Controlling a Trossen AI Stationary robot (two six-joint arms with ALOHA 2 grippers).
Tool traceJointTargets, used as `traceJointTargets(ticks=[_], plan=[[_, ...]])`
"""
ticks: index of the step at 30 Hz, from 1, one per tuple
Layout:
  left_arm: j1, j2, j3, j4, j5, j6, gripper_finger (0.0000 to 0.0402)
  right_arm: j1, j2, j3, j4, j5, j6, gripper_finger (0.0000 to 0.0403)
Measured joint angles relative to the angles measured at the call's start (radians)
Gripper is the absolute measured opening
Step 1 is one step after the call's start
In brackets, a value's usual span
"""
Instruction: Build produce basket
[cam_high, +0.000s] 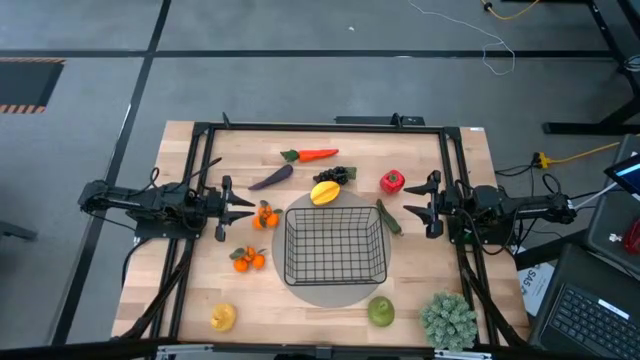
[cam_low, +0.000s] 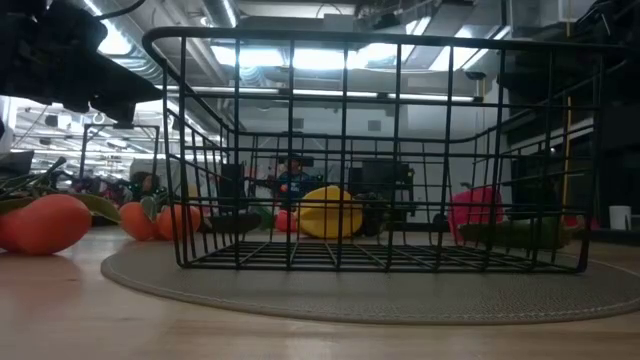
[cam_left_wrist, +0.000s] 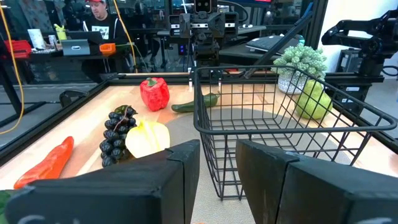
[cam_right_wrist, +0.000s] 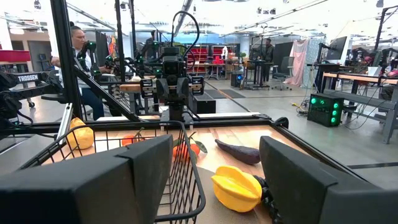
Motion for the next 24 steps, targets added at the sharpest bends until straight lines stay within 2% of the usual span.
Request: traceJointTargets(ticks=[12,24], plan=[[0.000,0.000,0.000,0.000,0.000,0.000,0.0094,0.000,0.001,0.000,0.021,0.000,0.000,0.0239],[0.000,0.000,0.000,0.000,0.000,0.000,0.0094,0.000,0.002,0.000,0.372,0.000,0.020,0.0239]])
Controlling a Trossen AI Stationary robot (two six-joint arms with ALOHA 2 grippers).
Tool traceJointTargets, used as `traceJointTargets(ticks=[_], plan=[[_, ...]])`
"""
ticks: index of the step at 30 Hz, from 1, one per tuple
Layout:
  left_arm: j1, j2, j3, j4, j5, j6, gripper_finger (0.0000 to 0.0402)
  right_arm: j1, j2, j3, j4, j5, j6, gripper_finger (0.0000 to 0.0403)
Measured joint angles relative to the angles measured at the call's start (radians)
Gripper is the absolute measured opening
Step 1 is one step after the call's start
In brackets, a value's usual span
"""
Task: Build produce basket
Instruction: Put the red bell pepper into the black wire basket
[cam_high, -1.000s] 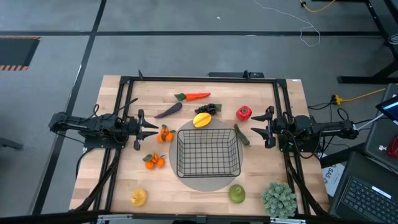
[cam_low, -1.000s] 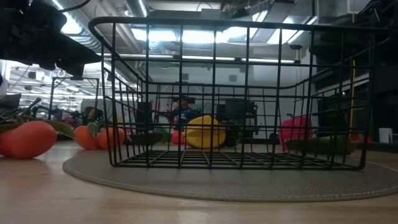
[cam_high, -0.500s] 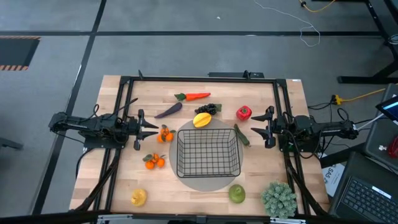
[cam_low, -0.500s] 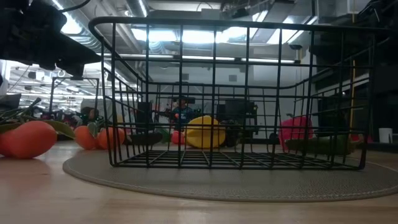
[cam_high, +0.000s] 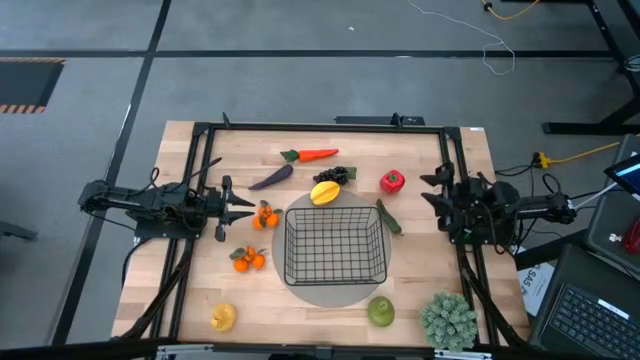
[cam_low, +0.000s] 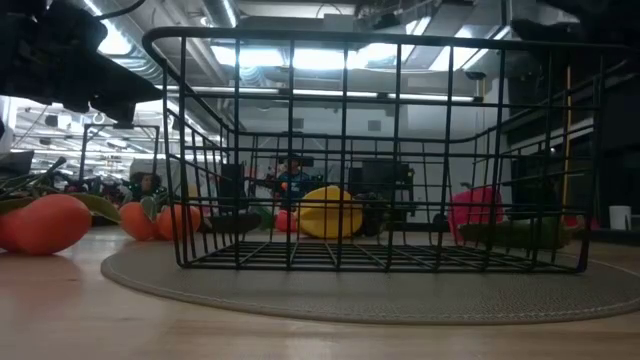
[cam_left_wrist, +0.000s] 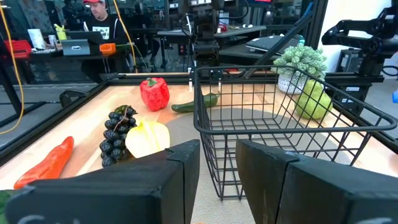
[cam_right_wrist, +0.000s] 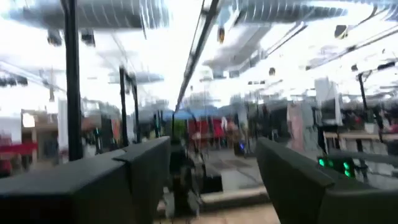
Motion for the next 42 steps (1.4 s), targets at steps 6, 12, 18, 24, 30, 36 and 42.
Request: traceJointTargets(ticks=[6,12,18,24,30,36,42], plan=[[0.000,0.000,0.000,0.000,0.000,0.000,0.0094,0.000,0.000,0.000,0.060,0.001,-0.049,0.0239],[0.000,0.000,0.000,0.000,0.000,0.000,0.0094,0.000,0.000,0.000,0.060,0.001,-0.004,0.0239],[0.000,0.000,0.000,0.000,0.000,0.000,0.0094,0.001,0.007,0.043,0.010,-0.094,0.121,0.0239],[0.000,0.000,0.000,0.000,0.000,0.000,0.0094,0.001,0.117,0.213,-0.302,-0.107,0.289,0.0239],[0.000,0.000,0.000,0.000,0.000,0.000,0.0094,0.000,0.379,0.419,-0.785,0.171,0.480,0.0239],[0.000,0.000,0.000,0.000,0.000,0.000,0.0094,0.001,0.632,0.588,-1.115,0.245,0.669,0.0239],[0.000,0.000,0.000,0.000,0.000,0.000,0.0094,0.000,0.797,0.650,-1.210,0.454,0.721,0.0239]])
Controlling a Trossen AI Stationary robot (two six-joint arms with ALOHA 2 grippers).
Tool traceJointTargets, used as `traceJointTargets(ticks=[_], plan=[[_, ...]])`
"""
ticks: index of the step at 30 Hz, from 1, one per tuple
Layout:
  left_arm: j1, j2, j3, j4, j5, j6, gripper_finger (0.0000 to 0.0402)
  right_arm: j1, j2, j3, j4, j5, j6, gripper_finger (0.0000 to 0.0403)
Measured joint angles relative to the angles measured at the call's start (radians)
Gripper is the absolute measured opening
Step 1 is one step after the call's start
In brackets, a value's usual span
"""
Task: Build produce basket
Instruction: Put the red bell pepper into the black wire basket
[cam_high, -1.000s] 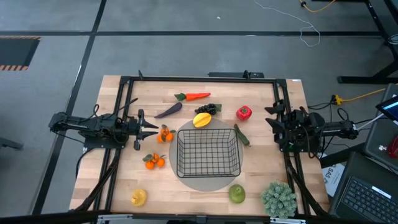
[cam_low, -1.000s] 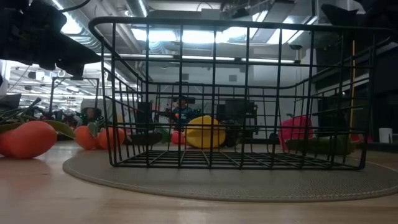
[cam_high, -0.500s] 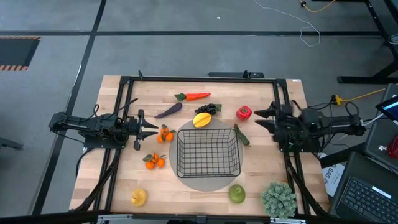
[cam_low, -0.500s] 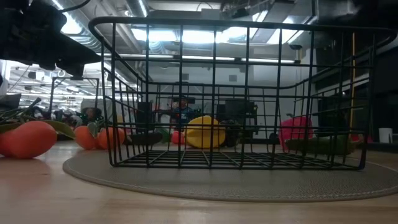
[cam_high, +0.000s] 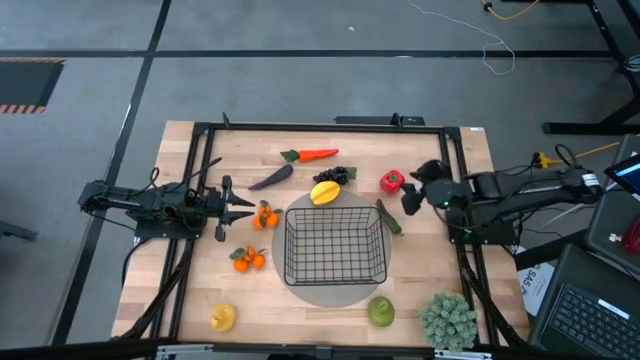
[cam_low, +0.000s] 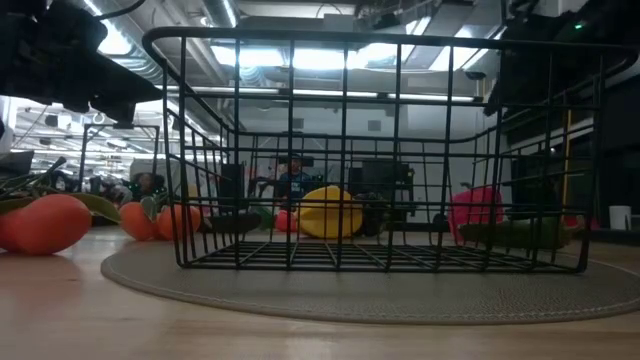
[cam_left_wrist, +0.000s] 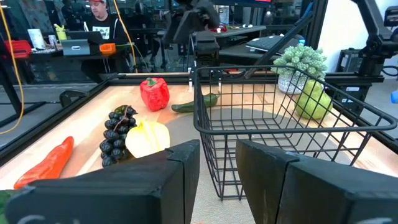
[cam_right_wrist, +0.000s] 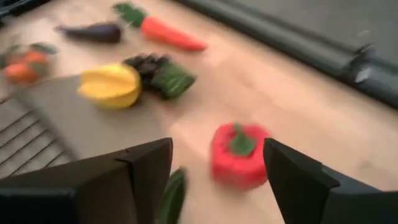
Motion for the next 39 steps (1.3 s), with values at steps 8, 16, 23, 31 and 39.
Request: traceJointTargets(ticks=[8,16,23,31,39], plan=[[0.000,0.000,0.000,0.000,0.000,0.000,0.0094,-0.065,0.147,0.001,0.050,-0.018,-0.035,0.0239],[0.000,0.000,0.000,0.000,0.000,0.000,0.0094,-0.188,0.247,0.001,0.055,-0.072,-0.087,0.0239],[0.000,0.000,0.000,0.000,0.000,0.000,0.0094,-0.263,0.320,0.000,0.112,-0.140,-0.183,0.0239],[0.000,0.000,0.000,0.000,0.000,0.000,0.0094,-0.302,0.414,0.000,0.196,-0.179,-0.265,0.0239],[0.000,0.000,0.000,0.000,0.000,0.000,0.0094,-0.331,0.458,0.000,0.201,-0.175,-0.269,0.0239]])
